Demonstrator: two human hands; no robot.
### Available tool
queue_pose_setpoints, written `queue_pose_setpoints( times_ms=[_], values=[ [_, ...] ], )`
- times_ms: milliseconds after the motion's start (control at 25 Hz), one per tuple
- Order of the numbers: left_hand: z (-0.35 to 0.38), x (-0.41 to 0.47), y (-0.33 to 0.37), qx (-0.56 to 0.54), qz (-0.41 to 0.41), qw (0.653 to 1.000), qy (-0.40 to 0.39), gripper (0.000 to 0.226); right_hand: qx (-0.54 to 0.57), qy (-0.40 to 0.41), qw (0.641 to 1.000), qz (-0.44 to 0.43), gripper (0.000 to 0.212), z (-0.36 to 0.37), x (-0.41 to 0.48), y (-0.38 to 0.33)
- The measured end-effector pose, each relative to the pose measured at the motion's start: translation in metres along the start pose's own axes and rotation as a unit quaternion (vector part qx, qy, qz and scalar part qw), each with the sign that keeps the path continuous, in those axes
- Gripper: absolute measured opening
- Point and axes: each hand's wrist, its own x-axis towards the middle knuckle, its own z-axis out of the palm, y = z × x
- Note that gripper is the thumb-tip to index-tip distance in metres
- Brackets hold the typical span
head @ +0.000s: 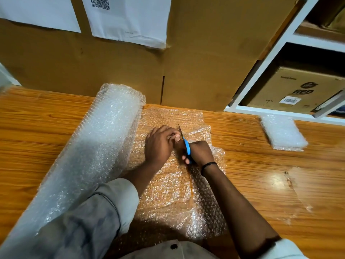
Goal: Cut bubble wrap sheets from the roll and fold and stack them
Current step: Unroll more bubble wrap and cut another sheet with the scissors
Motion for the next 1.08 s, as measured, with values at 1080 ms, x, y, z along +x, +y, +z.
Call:
queue_pose_setpoints(
  times_ms=[1080],
  values=[
    [-0.008,0.06,-0.016,0.18,-0.001,0.983,-0.043,0.046,0.02,-0.045,0.999,0.024,0.048,-0.007,0.023,-0.001]
  ],
)
